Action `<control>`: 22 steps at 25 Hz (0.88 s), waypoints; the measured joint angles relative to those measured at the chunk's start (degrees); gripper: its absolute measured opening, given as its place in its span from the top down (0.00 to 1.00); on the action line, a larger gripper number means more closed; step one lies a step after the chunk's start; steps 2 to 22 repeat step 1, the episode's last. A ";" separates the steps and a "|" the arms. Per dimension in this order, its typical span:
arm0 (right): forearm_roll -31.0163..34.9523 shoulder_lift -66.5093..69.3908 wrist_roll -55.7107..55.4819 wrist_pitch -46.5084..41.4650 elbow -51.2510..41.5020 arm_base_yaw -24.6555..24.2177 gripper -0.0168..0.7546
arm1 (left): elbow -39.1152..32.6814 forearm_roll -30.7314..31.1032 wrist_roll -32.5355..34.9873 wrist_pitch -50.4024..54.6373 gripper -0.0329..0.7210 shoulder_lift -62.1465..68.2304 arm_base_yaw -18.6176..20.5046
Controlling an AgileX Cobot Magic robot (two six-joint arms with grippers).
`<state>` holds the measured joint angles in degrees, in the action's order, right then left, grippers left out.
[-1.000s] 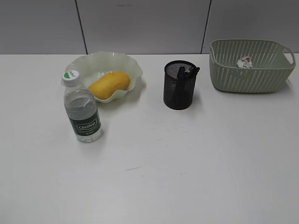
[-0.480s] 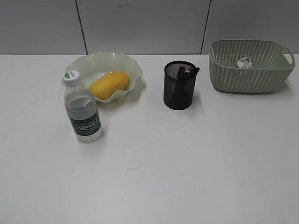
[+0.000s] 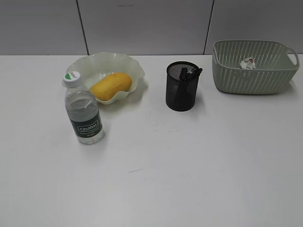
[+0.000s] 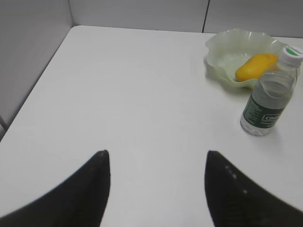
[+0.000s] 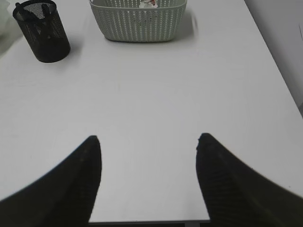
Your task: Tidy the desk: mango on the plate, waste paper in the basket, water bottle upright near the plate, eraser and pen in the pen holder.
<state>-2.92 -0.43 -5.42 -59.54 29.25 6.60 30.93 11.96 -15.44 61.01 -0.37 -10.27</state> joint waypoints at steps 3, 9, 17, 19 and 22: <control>0.00 0.00 0.00 0.00 0.00 0.00 0.33 | 0.00 0.00 0.00 0.00 0.34 0.00 0.00; 0.00 0.00 0.00 0.00 0.00 0.00 0.33 | 0.00 0.00 0.00 0.00 0.34 0.00 0.00; 0.00 0.00 0.00 0.00 0.00 0.00 0.33 | 0.00 0.00 0.00 0.00 0.34 0.00 0.00; 0.00 0.00 0.00 0.00 0.00 0.00 0.33 | 0.00 0.00 0.00 0.00 0.34 0.00 0.00; 0.00 0.00 0.00 0.00 0.00 0.00 0.33 | 0.00 0.00 0.00 0.00 0.34 0.00 0.00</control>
